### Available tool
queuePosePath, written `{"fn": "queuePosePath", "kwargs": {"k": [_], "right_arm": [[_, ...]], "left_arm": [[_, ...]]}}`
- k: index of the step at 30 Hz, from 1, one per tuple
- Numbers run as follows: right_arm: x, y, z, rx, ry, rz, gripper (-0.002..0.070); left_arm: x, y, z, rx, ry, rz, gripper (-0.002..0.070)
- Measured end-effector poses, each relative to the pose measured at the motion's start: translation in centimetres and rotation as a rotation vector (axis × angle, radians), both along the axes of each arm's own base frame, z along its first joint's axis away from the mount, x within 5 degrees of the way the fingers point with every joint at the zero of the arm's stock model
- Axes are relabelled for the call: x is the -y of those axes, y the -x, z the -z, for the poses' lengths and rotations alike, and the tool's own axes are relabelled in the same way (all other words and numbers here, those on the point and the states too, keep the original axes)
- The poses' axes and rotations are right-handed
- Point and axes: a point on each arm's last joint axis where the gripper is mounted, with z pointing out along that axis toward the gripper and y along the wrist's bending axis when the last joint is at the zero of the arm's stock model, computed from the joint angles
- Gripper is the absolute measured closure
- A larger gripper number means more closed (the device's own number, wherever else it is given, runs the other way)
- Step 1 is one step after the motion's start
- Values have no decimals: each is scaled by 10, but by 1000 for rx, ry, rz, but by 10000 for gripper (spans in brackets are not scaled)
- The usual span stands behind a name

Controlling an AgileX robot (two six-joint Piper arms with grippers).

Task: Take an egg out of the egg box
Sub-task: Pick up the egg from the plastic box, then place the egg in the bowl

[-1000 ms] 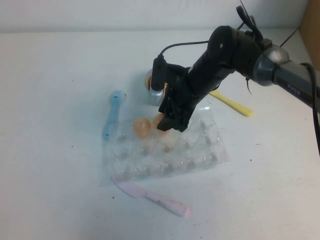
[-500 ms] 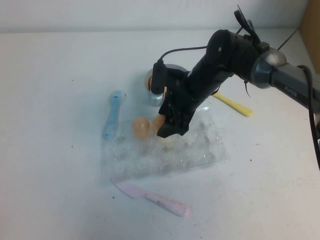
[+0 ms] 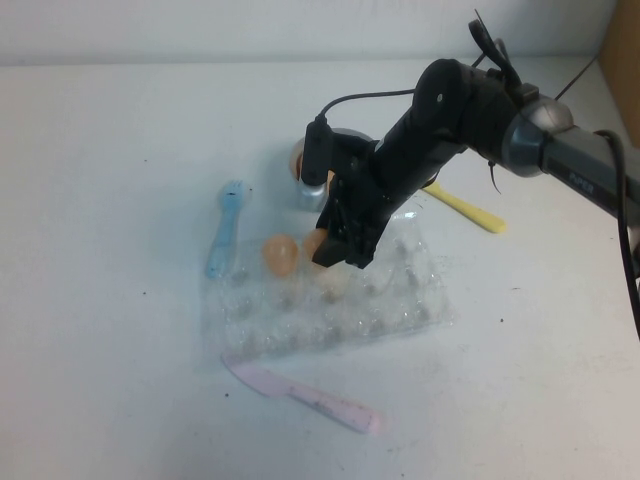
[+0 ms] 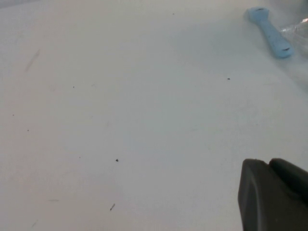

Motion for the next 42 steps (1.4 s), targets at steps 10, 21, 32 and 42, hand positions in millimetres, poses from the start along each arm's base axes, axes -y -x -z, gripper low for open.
{"fn": "queuePosePath", "kwargs": {"k": [10, 21, 32, 42], "right_arm": [[2, 4, -24, 38, -22, -5, 337], [7, -1, -73, 178, -83, 148, 337], [9, -43, -37, 273, -166, 492, 338], [21, -65, -19, 295, -246, 638, 245]], "left_arm": [[0, 0, 0, 0, 0, 0, 678], [0, 0, 0, 0, 0, 0, 678], [0, 0, 0, 0, -2, 1, 678], [0, 0, 0, 0, -2, 1, 678]]}}
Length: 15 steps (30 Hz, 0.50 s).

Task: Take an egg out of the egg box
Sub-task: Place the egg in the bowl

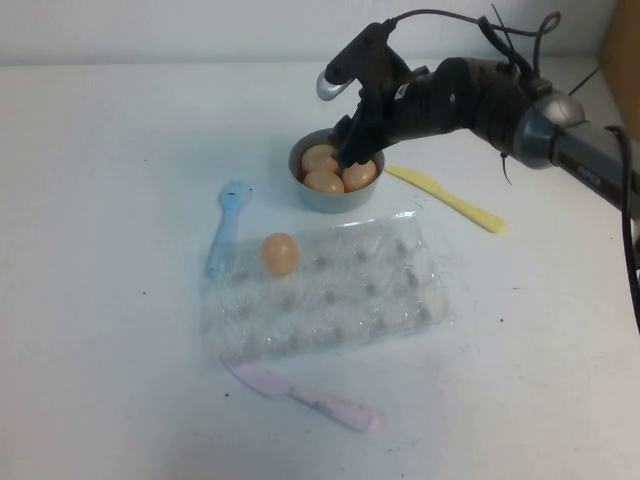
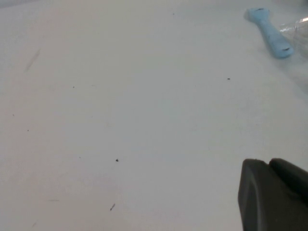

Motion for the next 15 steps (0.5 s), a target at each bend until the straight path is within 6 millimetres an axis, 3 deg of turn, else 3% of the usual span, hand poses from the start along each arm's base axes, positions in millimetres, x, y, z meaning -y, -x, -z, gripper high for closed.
{"fn": "queuePosePath", "kwargs": {"k": [6, 9, 11, 15], "right_arm": [[0, 0, -3, 3, -3, 1, 214], [2, 6, -17, -16, -21, 6, 242], [4, 12, -32, -52, -57, 26, 296], [10, 31, -78, -76, -122, 46, 556]], "left_arm": [[0, 0, 0, 0, 0, 0, 678], [0, 0, 0, 0, 0, 0, 678], [0, 0, 0, 0, 0, 0, 678], [0, 0, 0, 0, 0, 0, 678]]}}
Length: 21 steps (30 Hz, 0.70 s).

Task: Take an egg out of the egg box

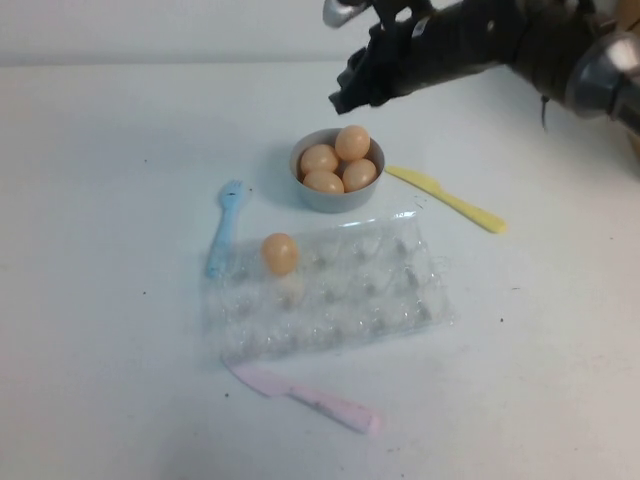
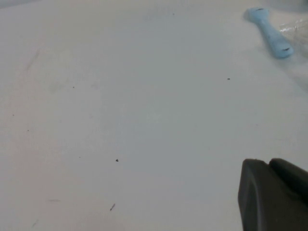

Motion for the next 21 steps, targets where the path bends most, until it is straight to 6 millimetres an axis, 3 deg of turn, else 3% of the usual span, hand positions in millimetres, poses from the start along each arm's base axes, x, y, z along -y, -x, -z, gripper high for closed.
{"fn": "queuePosePath", "kwargs": {"k": [3, 9, 13, 21], "right_arm": [[7, 20, -42, 30, -59, -4, 654], [35, 74, -103, 156, -190, 43, 688], [66, 125, -111, 244, -236, 110, 691], [122, 223, -103, 382, -313, 192, 692]], "left_arm": [[0, 0, 0, 0, 0, 0, 678], [0, 0, 0, 0, 0, 0, 678], [0, 0, 0, 0, 0, 0, 678], [0, 0, 0, 0, 0, 0, 678]]}}
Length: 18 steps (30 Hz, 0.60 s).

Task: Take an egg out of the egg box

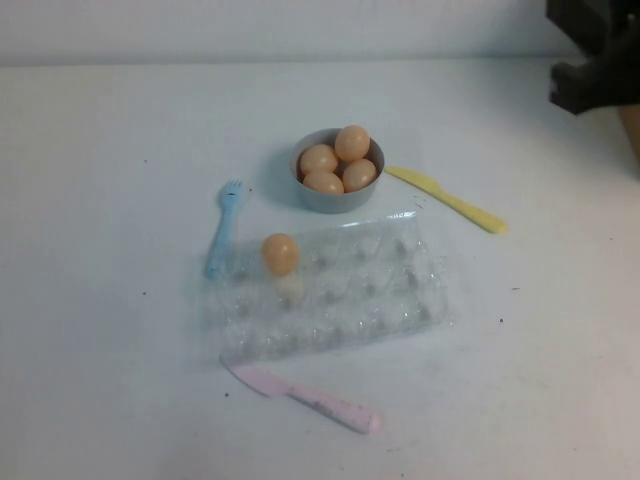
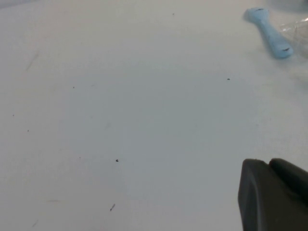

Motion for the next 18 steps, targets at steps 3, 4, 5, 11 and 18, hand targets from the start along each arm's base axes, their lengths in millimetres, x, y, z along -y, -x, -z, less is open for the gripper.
{"fn": "queuePosePath", "kwargs": {"k": [3, 4, 5, 11, 18], "right_arm": [[14, 28, -5, 41, -23, 0, 692], [16, 34, -5, 49, -29, 0, 692], [20, 40, -6, 59, -35, 0, 692], [29, 64, -9, 66, -67, -17, 692], [24, 73, 6, -97, 1, -106, 693]], "left_arm": [[0, 0, 0, 0, 0, 0, 678], [0, 0, 0, 0, 0, 0, 678], [0, 0, 0, 0, 0, 0, 678], [0, 0, 0, 0, 0, 0, 678], [0, 0, 0, 0, 0, 0, 678]]}}
